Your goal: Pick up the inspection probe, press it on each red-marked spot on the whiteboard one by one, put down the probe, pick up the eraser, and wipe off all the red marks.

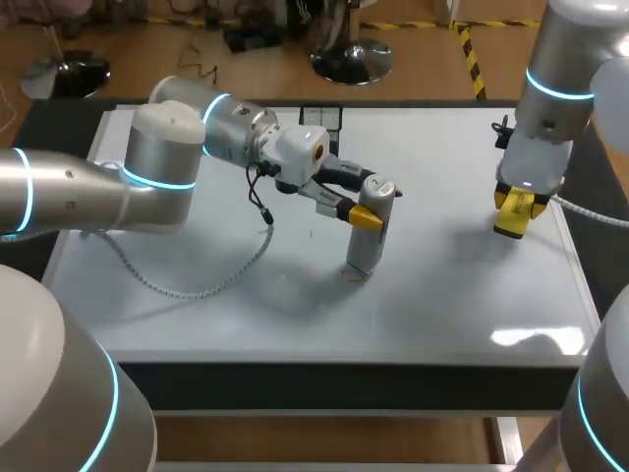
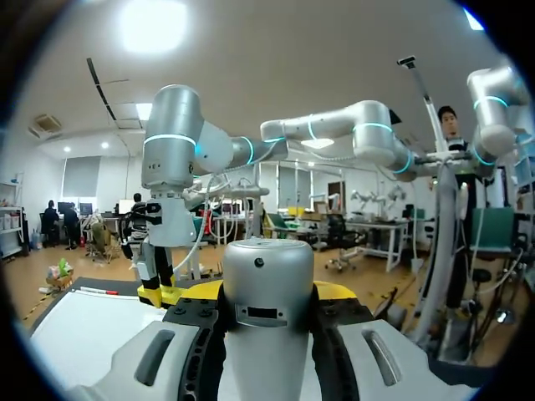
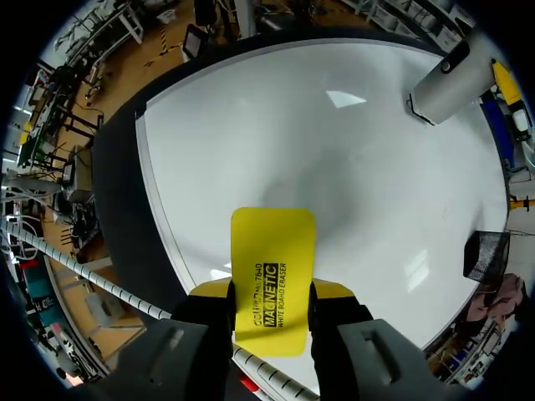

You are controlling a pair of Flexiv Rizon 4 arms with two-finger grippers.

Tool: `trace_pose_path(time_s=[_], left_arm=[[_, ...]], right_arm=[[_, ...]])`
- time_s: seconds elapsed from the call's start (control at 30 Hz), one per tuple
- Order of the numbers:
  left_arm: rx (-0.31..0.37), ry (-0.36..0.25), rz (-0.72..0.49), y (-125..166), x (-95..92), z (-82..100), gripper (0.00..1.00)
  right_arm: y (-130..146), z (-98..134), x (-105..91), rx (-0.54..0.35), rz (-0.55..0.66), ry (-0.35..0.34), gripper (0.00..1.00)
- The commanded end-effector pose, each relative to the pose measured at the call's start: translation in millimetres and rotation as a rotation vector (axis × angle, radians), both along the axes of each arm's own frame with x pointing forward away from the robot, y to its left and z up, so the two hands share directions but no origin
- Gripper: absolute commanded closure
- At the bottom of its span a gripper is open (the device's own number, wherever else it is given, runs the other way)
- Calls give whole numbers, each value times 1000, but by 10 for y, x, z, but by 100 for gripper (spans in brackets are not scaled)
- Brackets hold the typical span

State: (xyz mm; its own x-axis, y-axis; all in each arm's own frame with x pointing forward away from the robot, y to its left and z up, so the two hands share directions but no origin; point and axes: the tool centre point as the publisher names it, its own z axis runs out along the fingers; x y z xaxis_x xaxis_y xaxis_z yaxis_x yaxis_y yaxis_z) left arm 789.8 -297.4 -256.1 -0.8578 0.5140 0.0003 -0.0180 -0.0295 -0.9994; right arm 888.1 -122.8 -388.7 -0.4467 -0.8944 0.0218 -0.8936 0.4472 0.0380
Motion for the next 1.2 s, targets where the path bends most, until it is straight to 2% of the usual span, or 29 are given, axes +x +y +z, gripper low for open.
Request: trace_pose_path(time_s=[0.03,0.57,0.8,1.2], left_arm=[[-7,17,-22,13,38,-52,100],[2,33,-16,73,-43,-106,100],[27,45,-1,139,-50,-162,100],[103,22,-4,162,-64,-194,100]], right_arm=[[-7,8,2,-2,2,0,100],[-7,8,2,-2,2,0,100],[-7,8,2,-2,2,0,100],[-7,8,2,-2,2,0,100]])
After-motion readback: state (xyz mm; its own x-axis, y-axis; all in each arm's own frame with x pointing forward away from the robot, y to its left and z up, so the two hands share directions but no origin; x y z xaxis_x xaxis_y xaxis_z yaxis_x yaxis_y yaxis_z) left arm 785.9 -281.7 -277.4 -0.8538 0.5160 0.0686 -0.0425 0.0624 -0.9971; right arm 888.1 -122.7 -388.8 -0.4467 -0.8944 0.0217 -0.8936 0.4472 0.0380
